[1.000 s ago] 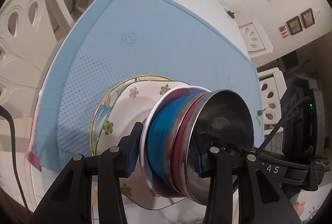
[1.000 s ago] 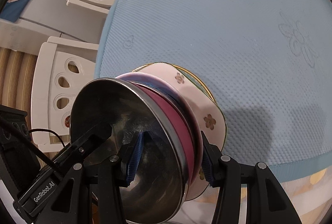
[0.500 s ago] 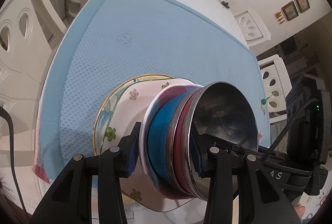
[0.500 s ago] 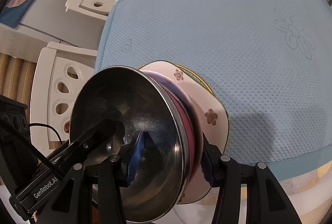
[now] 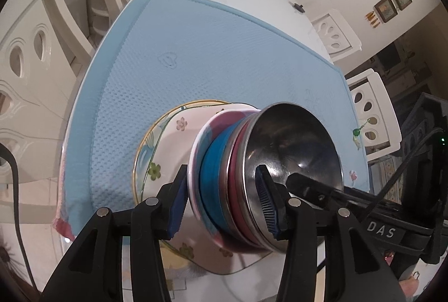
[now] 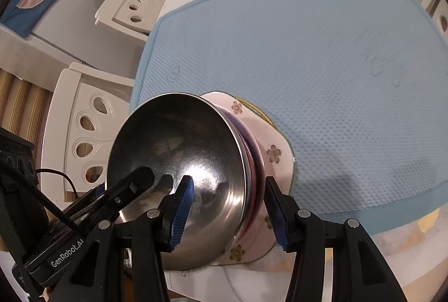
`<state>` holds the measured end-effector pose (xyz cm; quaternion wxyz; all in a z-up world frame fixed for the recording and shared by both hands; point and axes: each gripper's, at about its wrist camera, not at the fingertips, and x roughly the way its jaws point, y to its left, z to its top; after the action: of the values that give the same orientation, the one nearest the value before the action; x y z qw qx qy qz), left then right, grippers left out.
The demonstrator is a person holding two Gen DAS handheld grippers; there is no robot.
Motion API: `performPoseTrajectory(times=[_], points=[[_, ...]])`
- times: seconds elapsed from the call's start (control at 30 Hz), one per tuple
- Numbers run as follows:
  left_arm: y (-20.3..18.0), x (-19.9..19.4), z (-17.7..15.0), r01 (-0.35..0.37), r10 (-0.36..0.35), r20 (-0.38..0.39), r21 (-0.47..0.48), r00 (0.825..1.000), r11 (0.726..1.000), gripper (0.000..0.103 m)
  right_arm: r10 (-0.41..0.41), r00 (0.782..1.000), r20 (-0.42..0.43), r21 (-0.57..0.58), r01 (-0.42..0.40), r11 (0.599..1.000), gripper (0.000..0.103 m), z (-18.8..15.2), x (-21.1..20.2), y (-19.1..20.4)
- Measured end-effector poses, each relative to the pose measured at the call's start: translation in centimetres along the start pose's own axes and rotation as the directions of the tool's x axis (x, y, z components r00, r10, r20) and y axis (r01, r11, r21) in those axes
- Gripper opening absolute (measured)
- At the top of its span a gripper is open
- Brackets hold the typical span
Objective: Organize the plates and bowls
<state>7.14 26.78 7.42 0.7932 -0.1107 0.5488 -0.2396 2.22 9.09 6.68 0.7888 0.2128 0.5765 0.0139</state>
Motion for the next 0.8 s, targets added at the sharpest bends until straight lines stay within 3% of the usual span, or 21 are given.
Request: performPoseTrajectory(times=[0.3, 0.43, 0.63, 0.8], points=[[-0.2, -2.4, -1.3, -0.007, 0.008, 0.045, -0.015, 0.999, 1.000, 0.044, -0.028, 0.989, 0.147, -0.105, 0.044, 0.993, 0.050, -1.3, -5.0, 2.2], [-1.4, -4.7, -2.1, -0.003, 0.003, 0.114, 0.004, 0.993, 1.000, 0.044, -0.031, 0.978, 0.206, -0.169, 0.067, 0.983, 0.051, -2.2, -7.3, 3.2], [-5.5, -8.7, -3.3, -0.051, 0.029, 0.236, 0.088, 0.971, 0.995, 0.045, -0.040, 0.966, 0.257, -0.244, 0.105, 0.964, 0.051, -4.5, -10.3, 3.5], [-8.8, -12.2, -4.9, -0.122, 0.063, 0.344, 0.151, 0.937, 0.981, 0.061, -0.066, 0.948, 0.310, -0.245, 0.146, 0.958, 0.052, -6.3, -13.4, 2.2]])
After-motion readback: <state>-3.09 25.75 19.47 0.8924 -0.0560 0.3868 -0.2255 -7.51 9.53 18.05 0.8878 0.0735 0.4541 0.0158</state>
